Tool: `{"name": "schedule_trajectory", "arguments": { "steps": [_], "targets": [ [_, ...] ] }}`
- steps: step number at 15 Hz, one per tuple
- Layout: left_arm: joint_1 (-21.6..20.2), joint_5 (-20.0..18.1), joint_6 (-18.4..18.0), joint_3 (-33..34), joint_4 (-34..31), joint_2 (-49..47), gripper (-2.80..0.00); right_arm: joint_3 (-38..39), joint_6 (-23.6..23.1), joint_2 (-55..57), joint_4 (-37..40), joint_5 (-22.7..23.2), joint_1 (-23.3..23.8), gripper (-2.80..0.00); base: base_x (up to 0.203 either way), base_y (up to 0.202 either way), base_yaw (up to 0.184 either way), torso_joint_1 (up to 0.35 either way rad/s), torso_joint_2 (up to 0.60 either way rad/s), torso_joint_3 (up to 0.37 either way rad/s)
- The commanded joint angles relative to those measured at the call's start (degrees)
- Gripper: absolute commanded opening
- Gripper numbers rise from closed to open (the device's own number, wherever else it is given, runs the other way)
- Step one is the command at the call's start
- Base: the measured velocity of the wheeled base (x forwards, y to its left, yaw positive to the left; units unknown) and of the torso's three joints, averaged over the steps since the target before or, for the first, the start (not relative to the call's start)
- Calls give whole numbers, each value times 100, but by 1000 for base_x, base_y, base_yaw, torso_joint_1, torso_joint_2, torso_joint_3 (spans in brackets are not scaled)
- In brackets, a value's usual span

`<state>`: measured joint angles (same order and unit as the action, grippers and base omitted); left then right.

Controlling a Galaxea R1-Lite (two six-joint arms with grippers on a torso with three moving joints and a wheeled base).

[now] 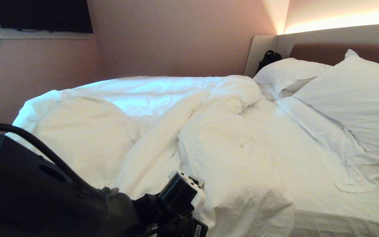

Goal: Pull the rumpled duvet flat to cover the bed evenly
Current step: Flatten the corners of the folded blanket

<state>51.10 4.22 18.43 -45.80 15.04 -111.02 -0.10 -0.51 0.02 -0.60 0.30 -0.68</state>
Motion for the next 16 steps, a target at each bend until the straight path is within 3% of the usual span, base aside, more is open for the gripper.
{"name": "schedule_trajectory", "arguments": {
  "steps": [1, 3, 8, 16],
  "targets": [
    [58, 54, 29, 72, 26, 64, 0, 1, -2, -2, -2, 5, -2, -280, 0, 0, 0, 0, 0, 0],
    [119, 231, 28, 205, 336, 88, 0, 1, -2, -2, -2, 5, -2, -280, 0, 0, 0, 0, 0, 0],
    [119, 273, 55, 430, 1349, 36, 0, 1, -2, -2, -2, 5, -2, -280, 0, 0, 0, 0, 0, 0],
    [197, 205, 71, 790, 1486, 499, 0, 1, -2, -2, -2, 5, -2, -280, 0, 0, 0, 0, 0, 0]
  ]
}}
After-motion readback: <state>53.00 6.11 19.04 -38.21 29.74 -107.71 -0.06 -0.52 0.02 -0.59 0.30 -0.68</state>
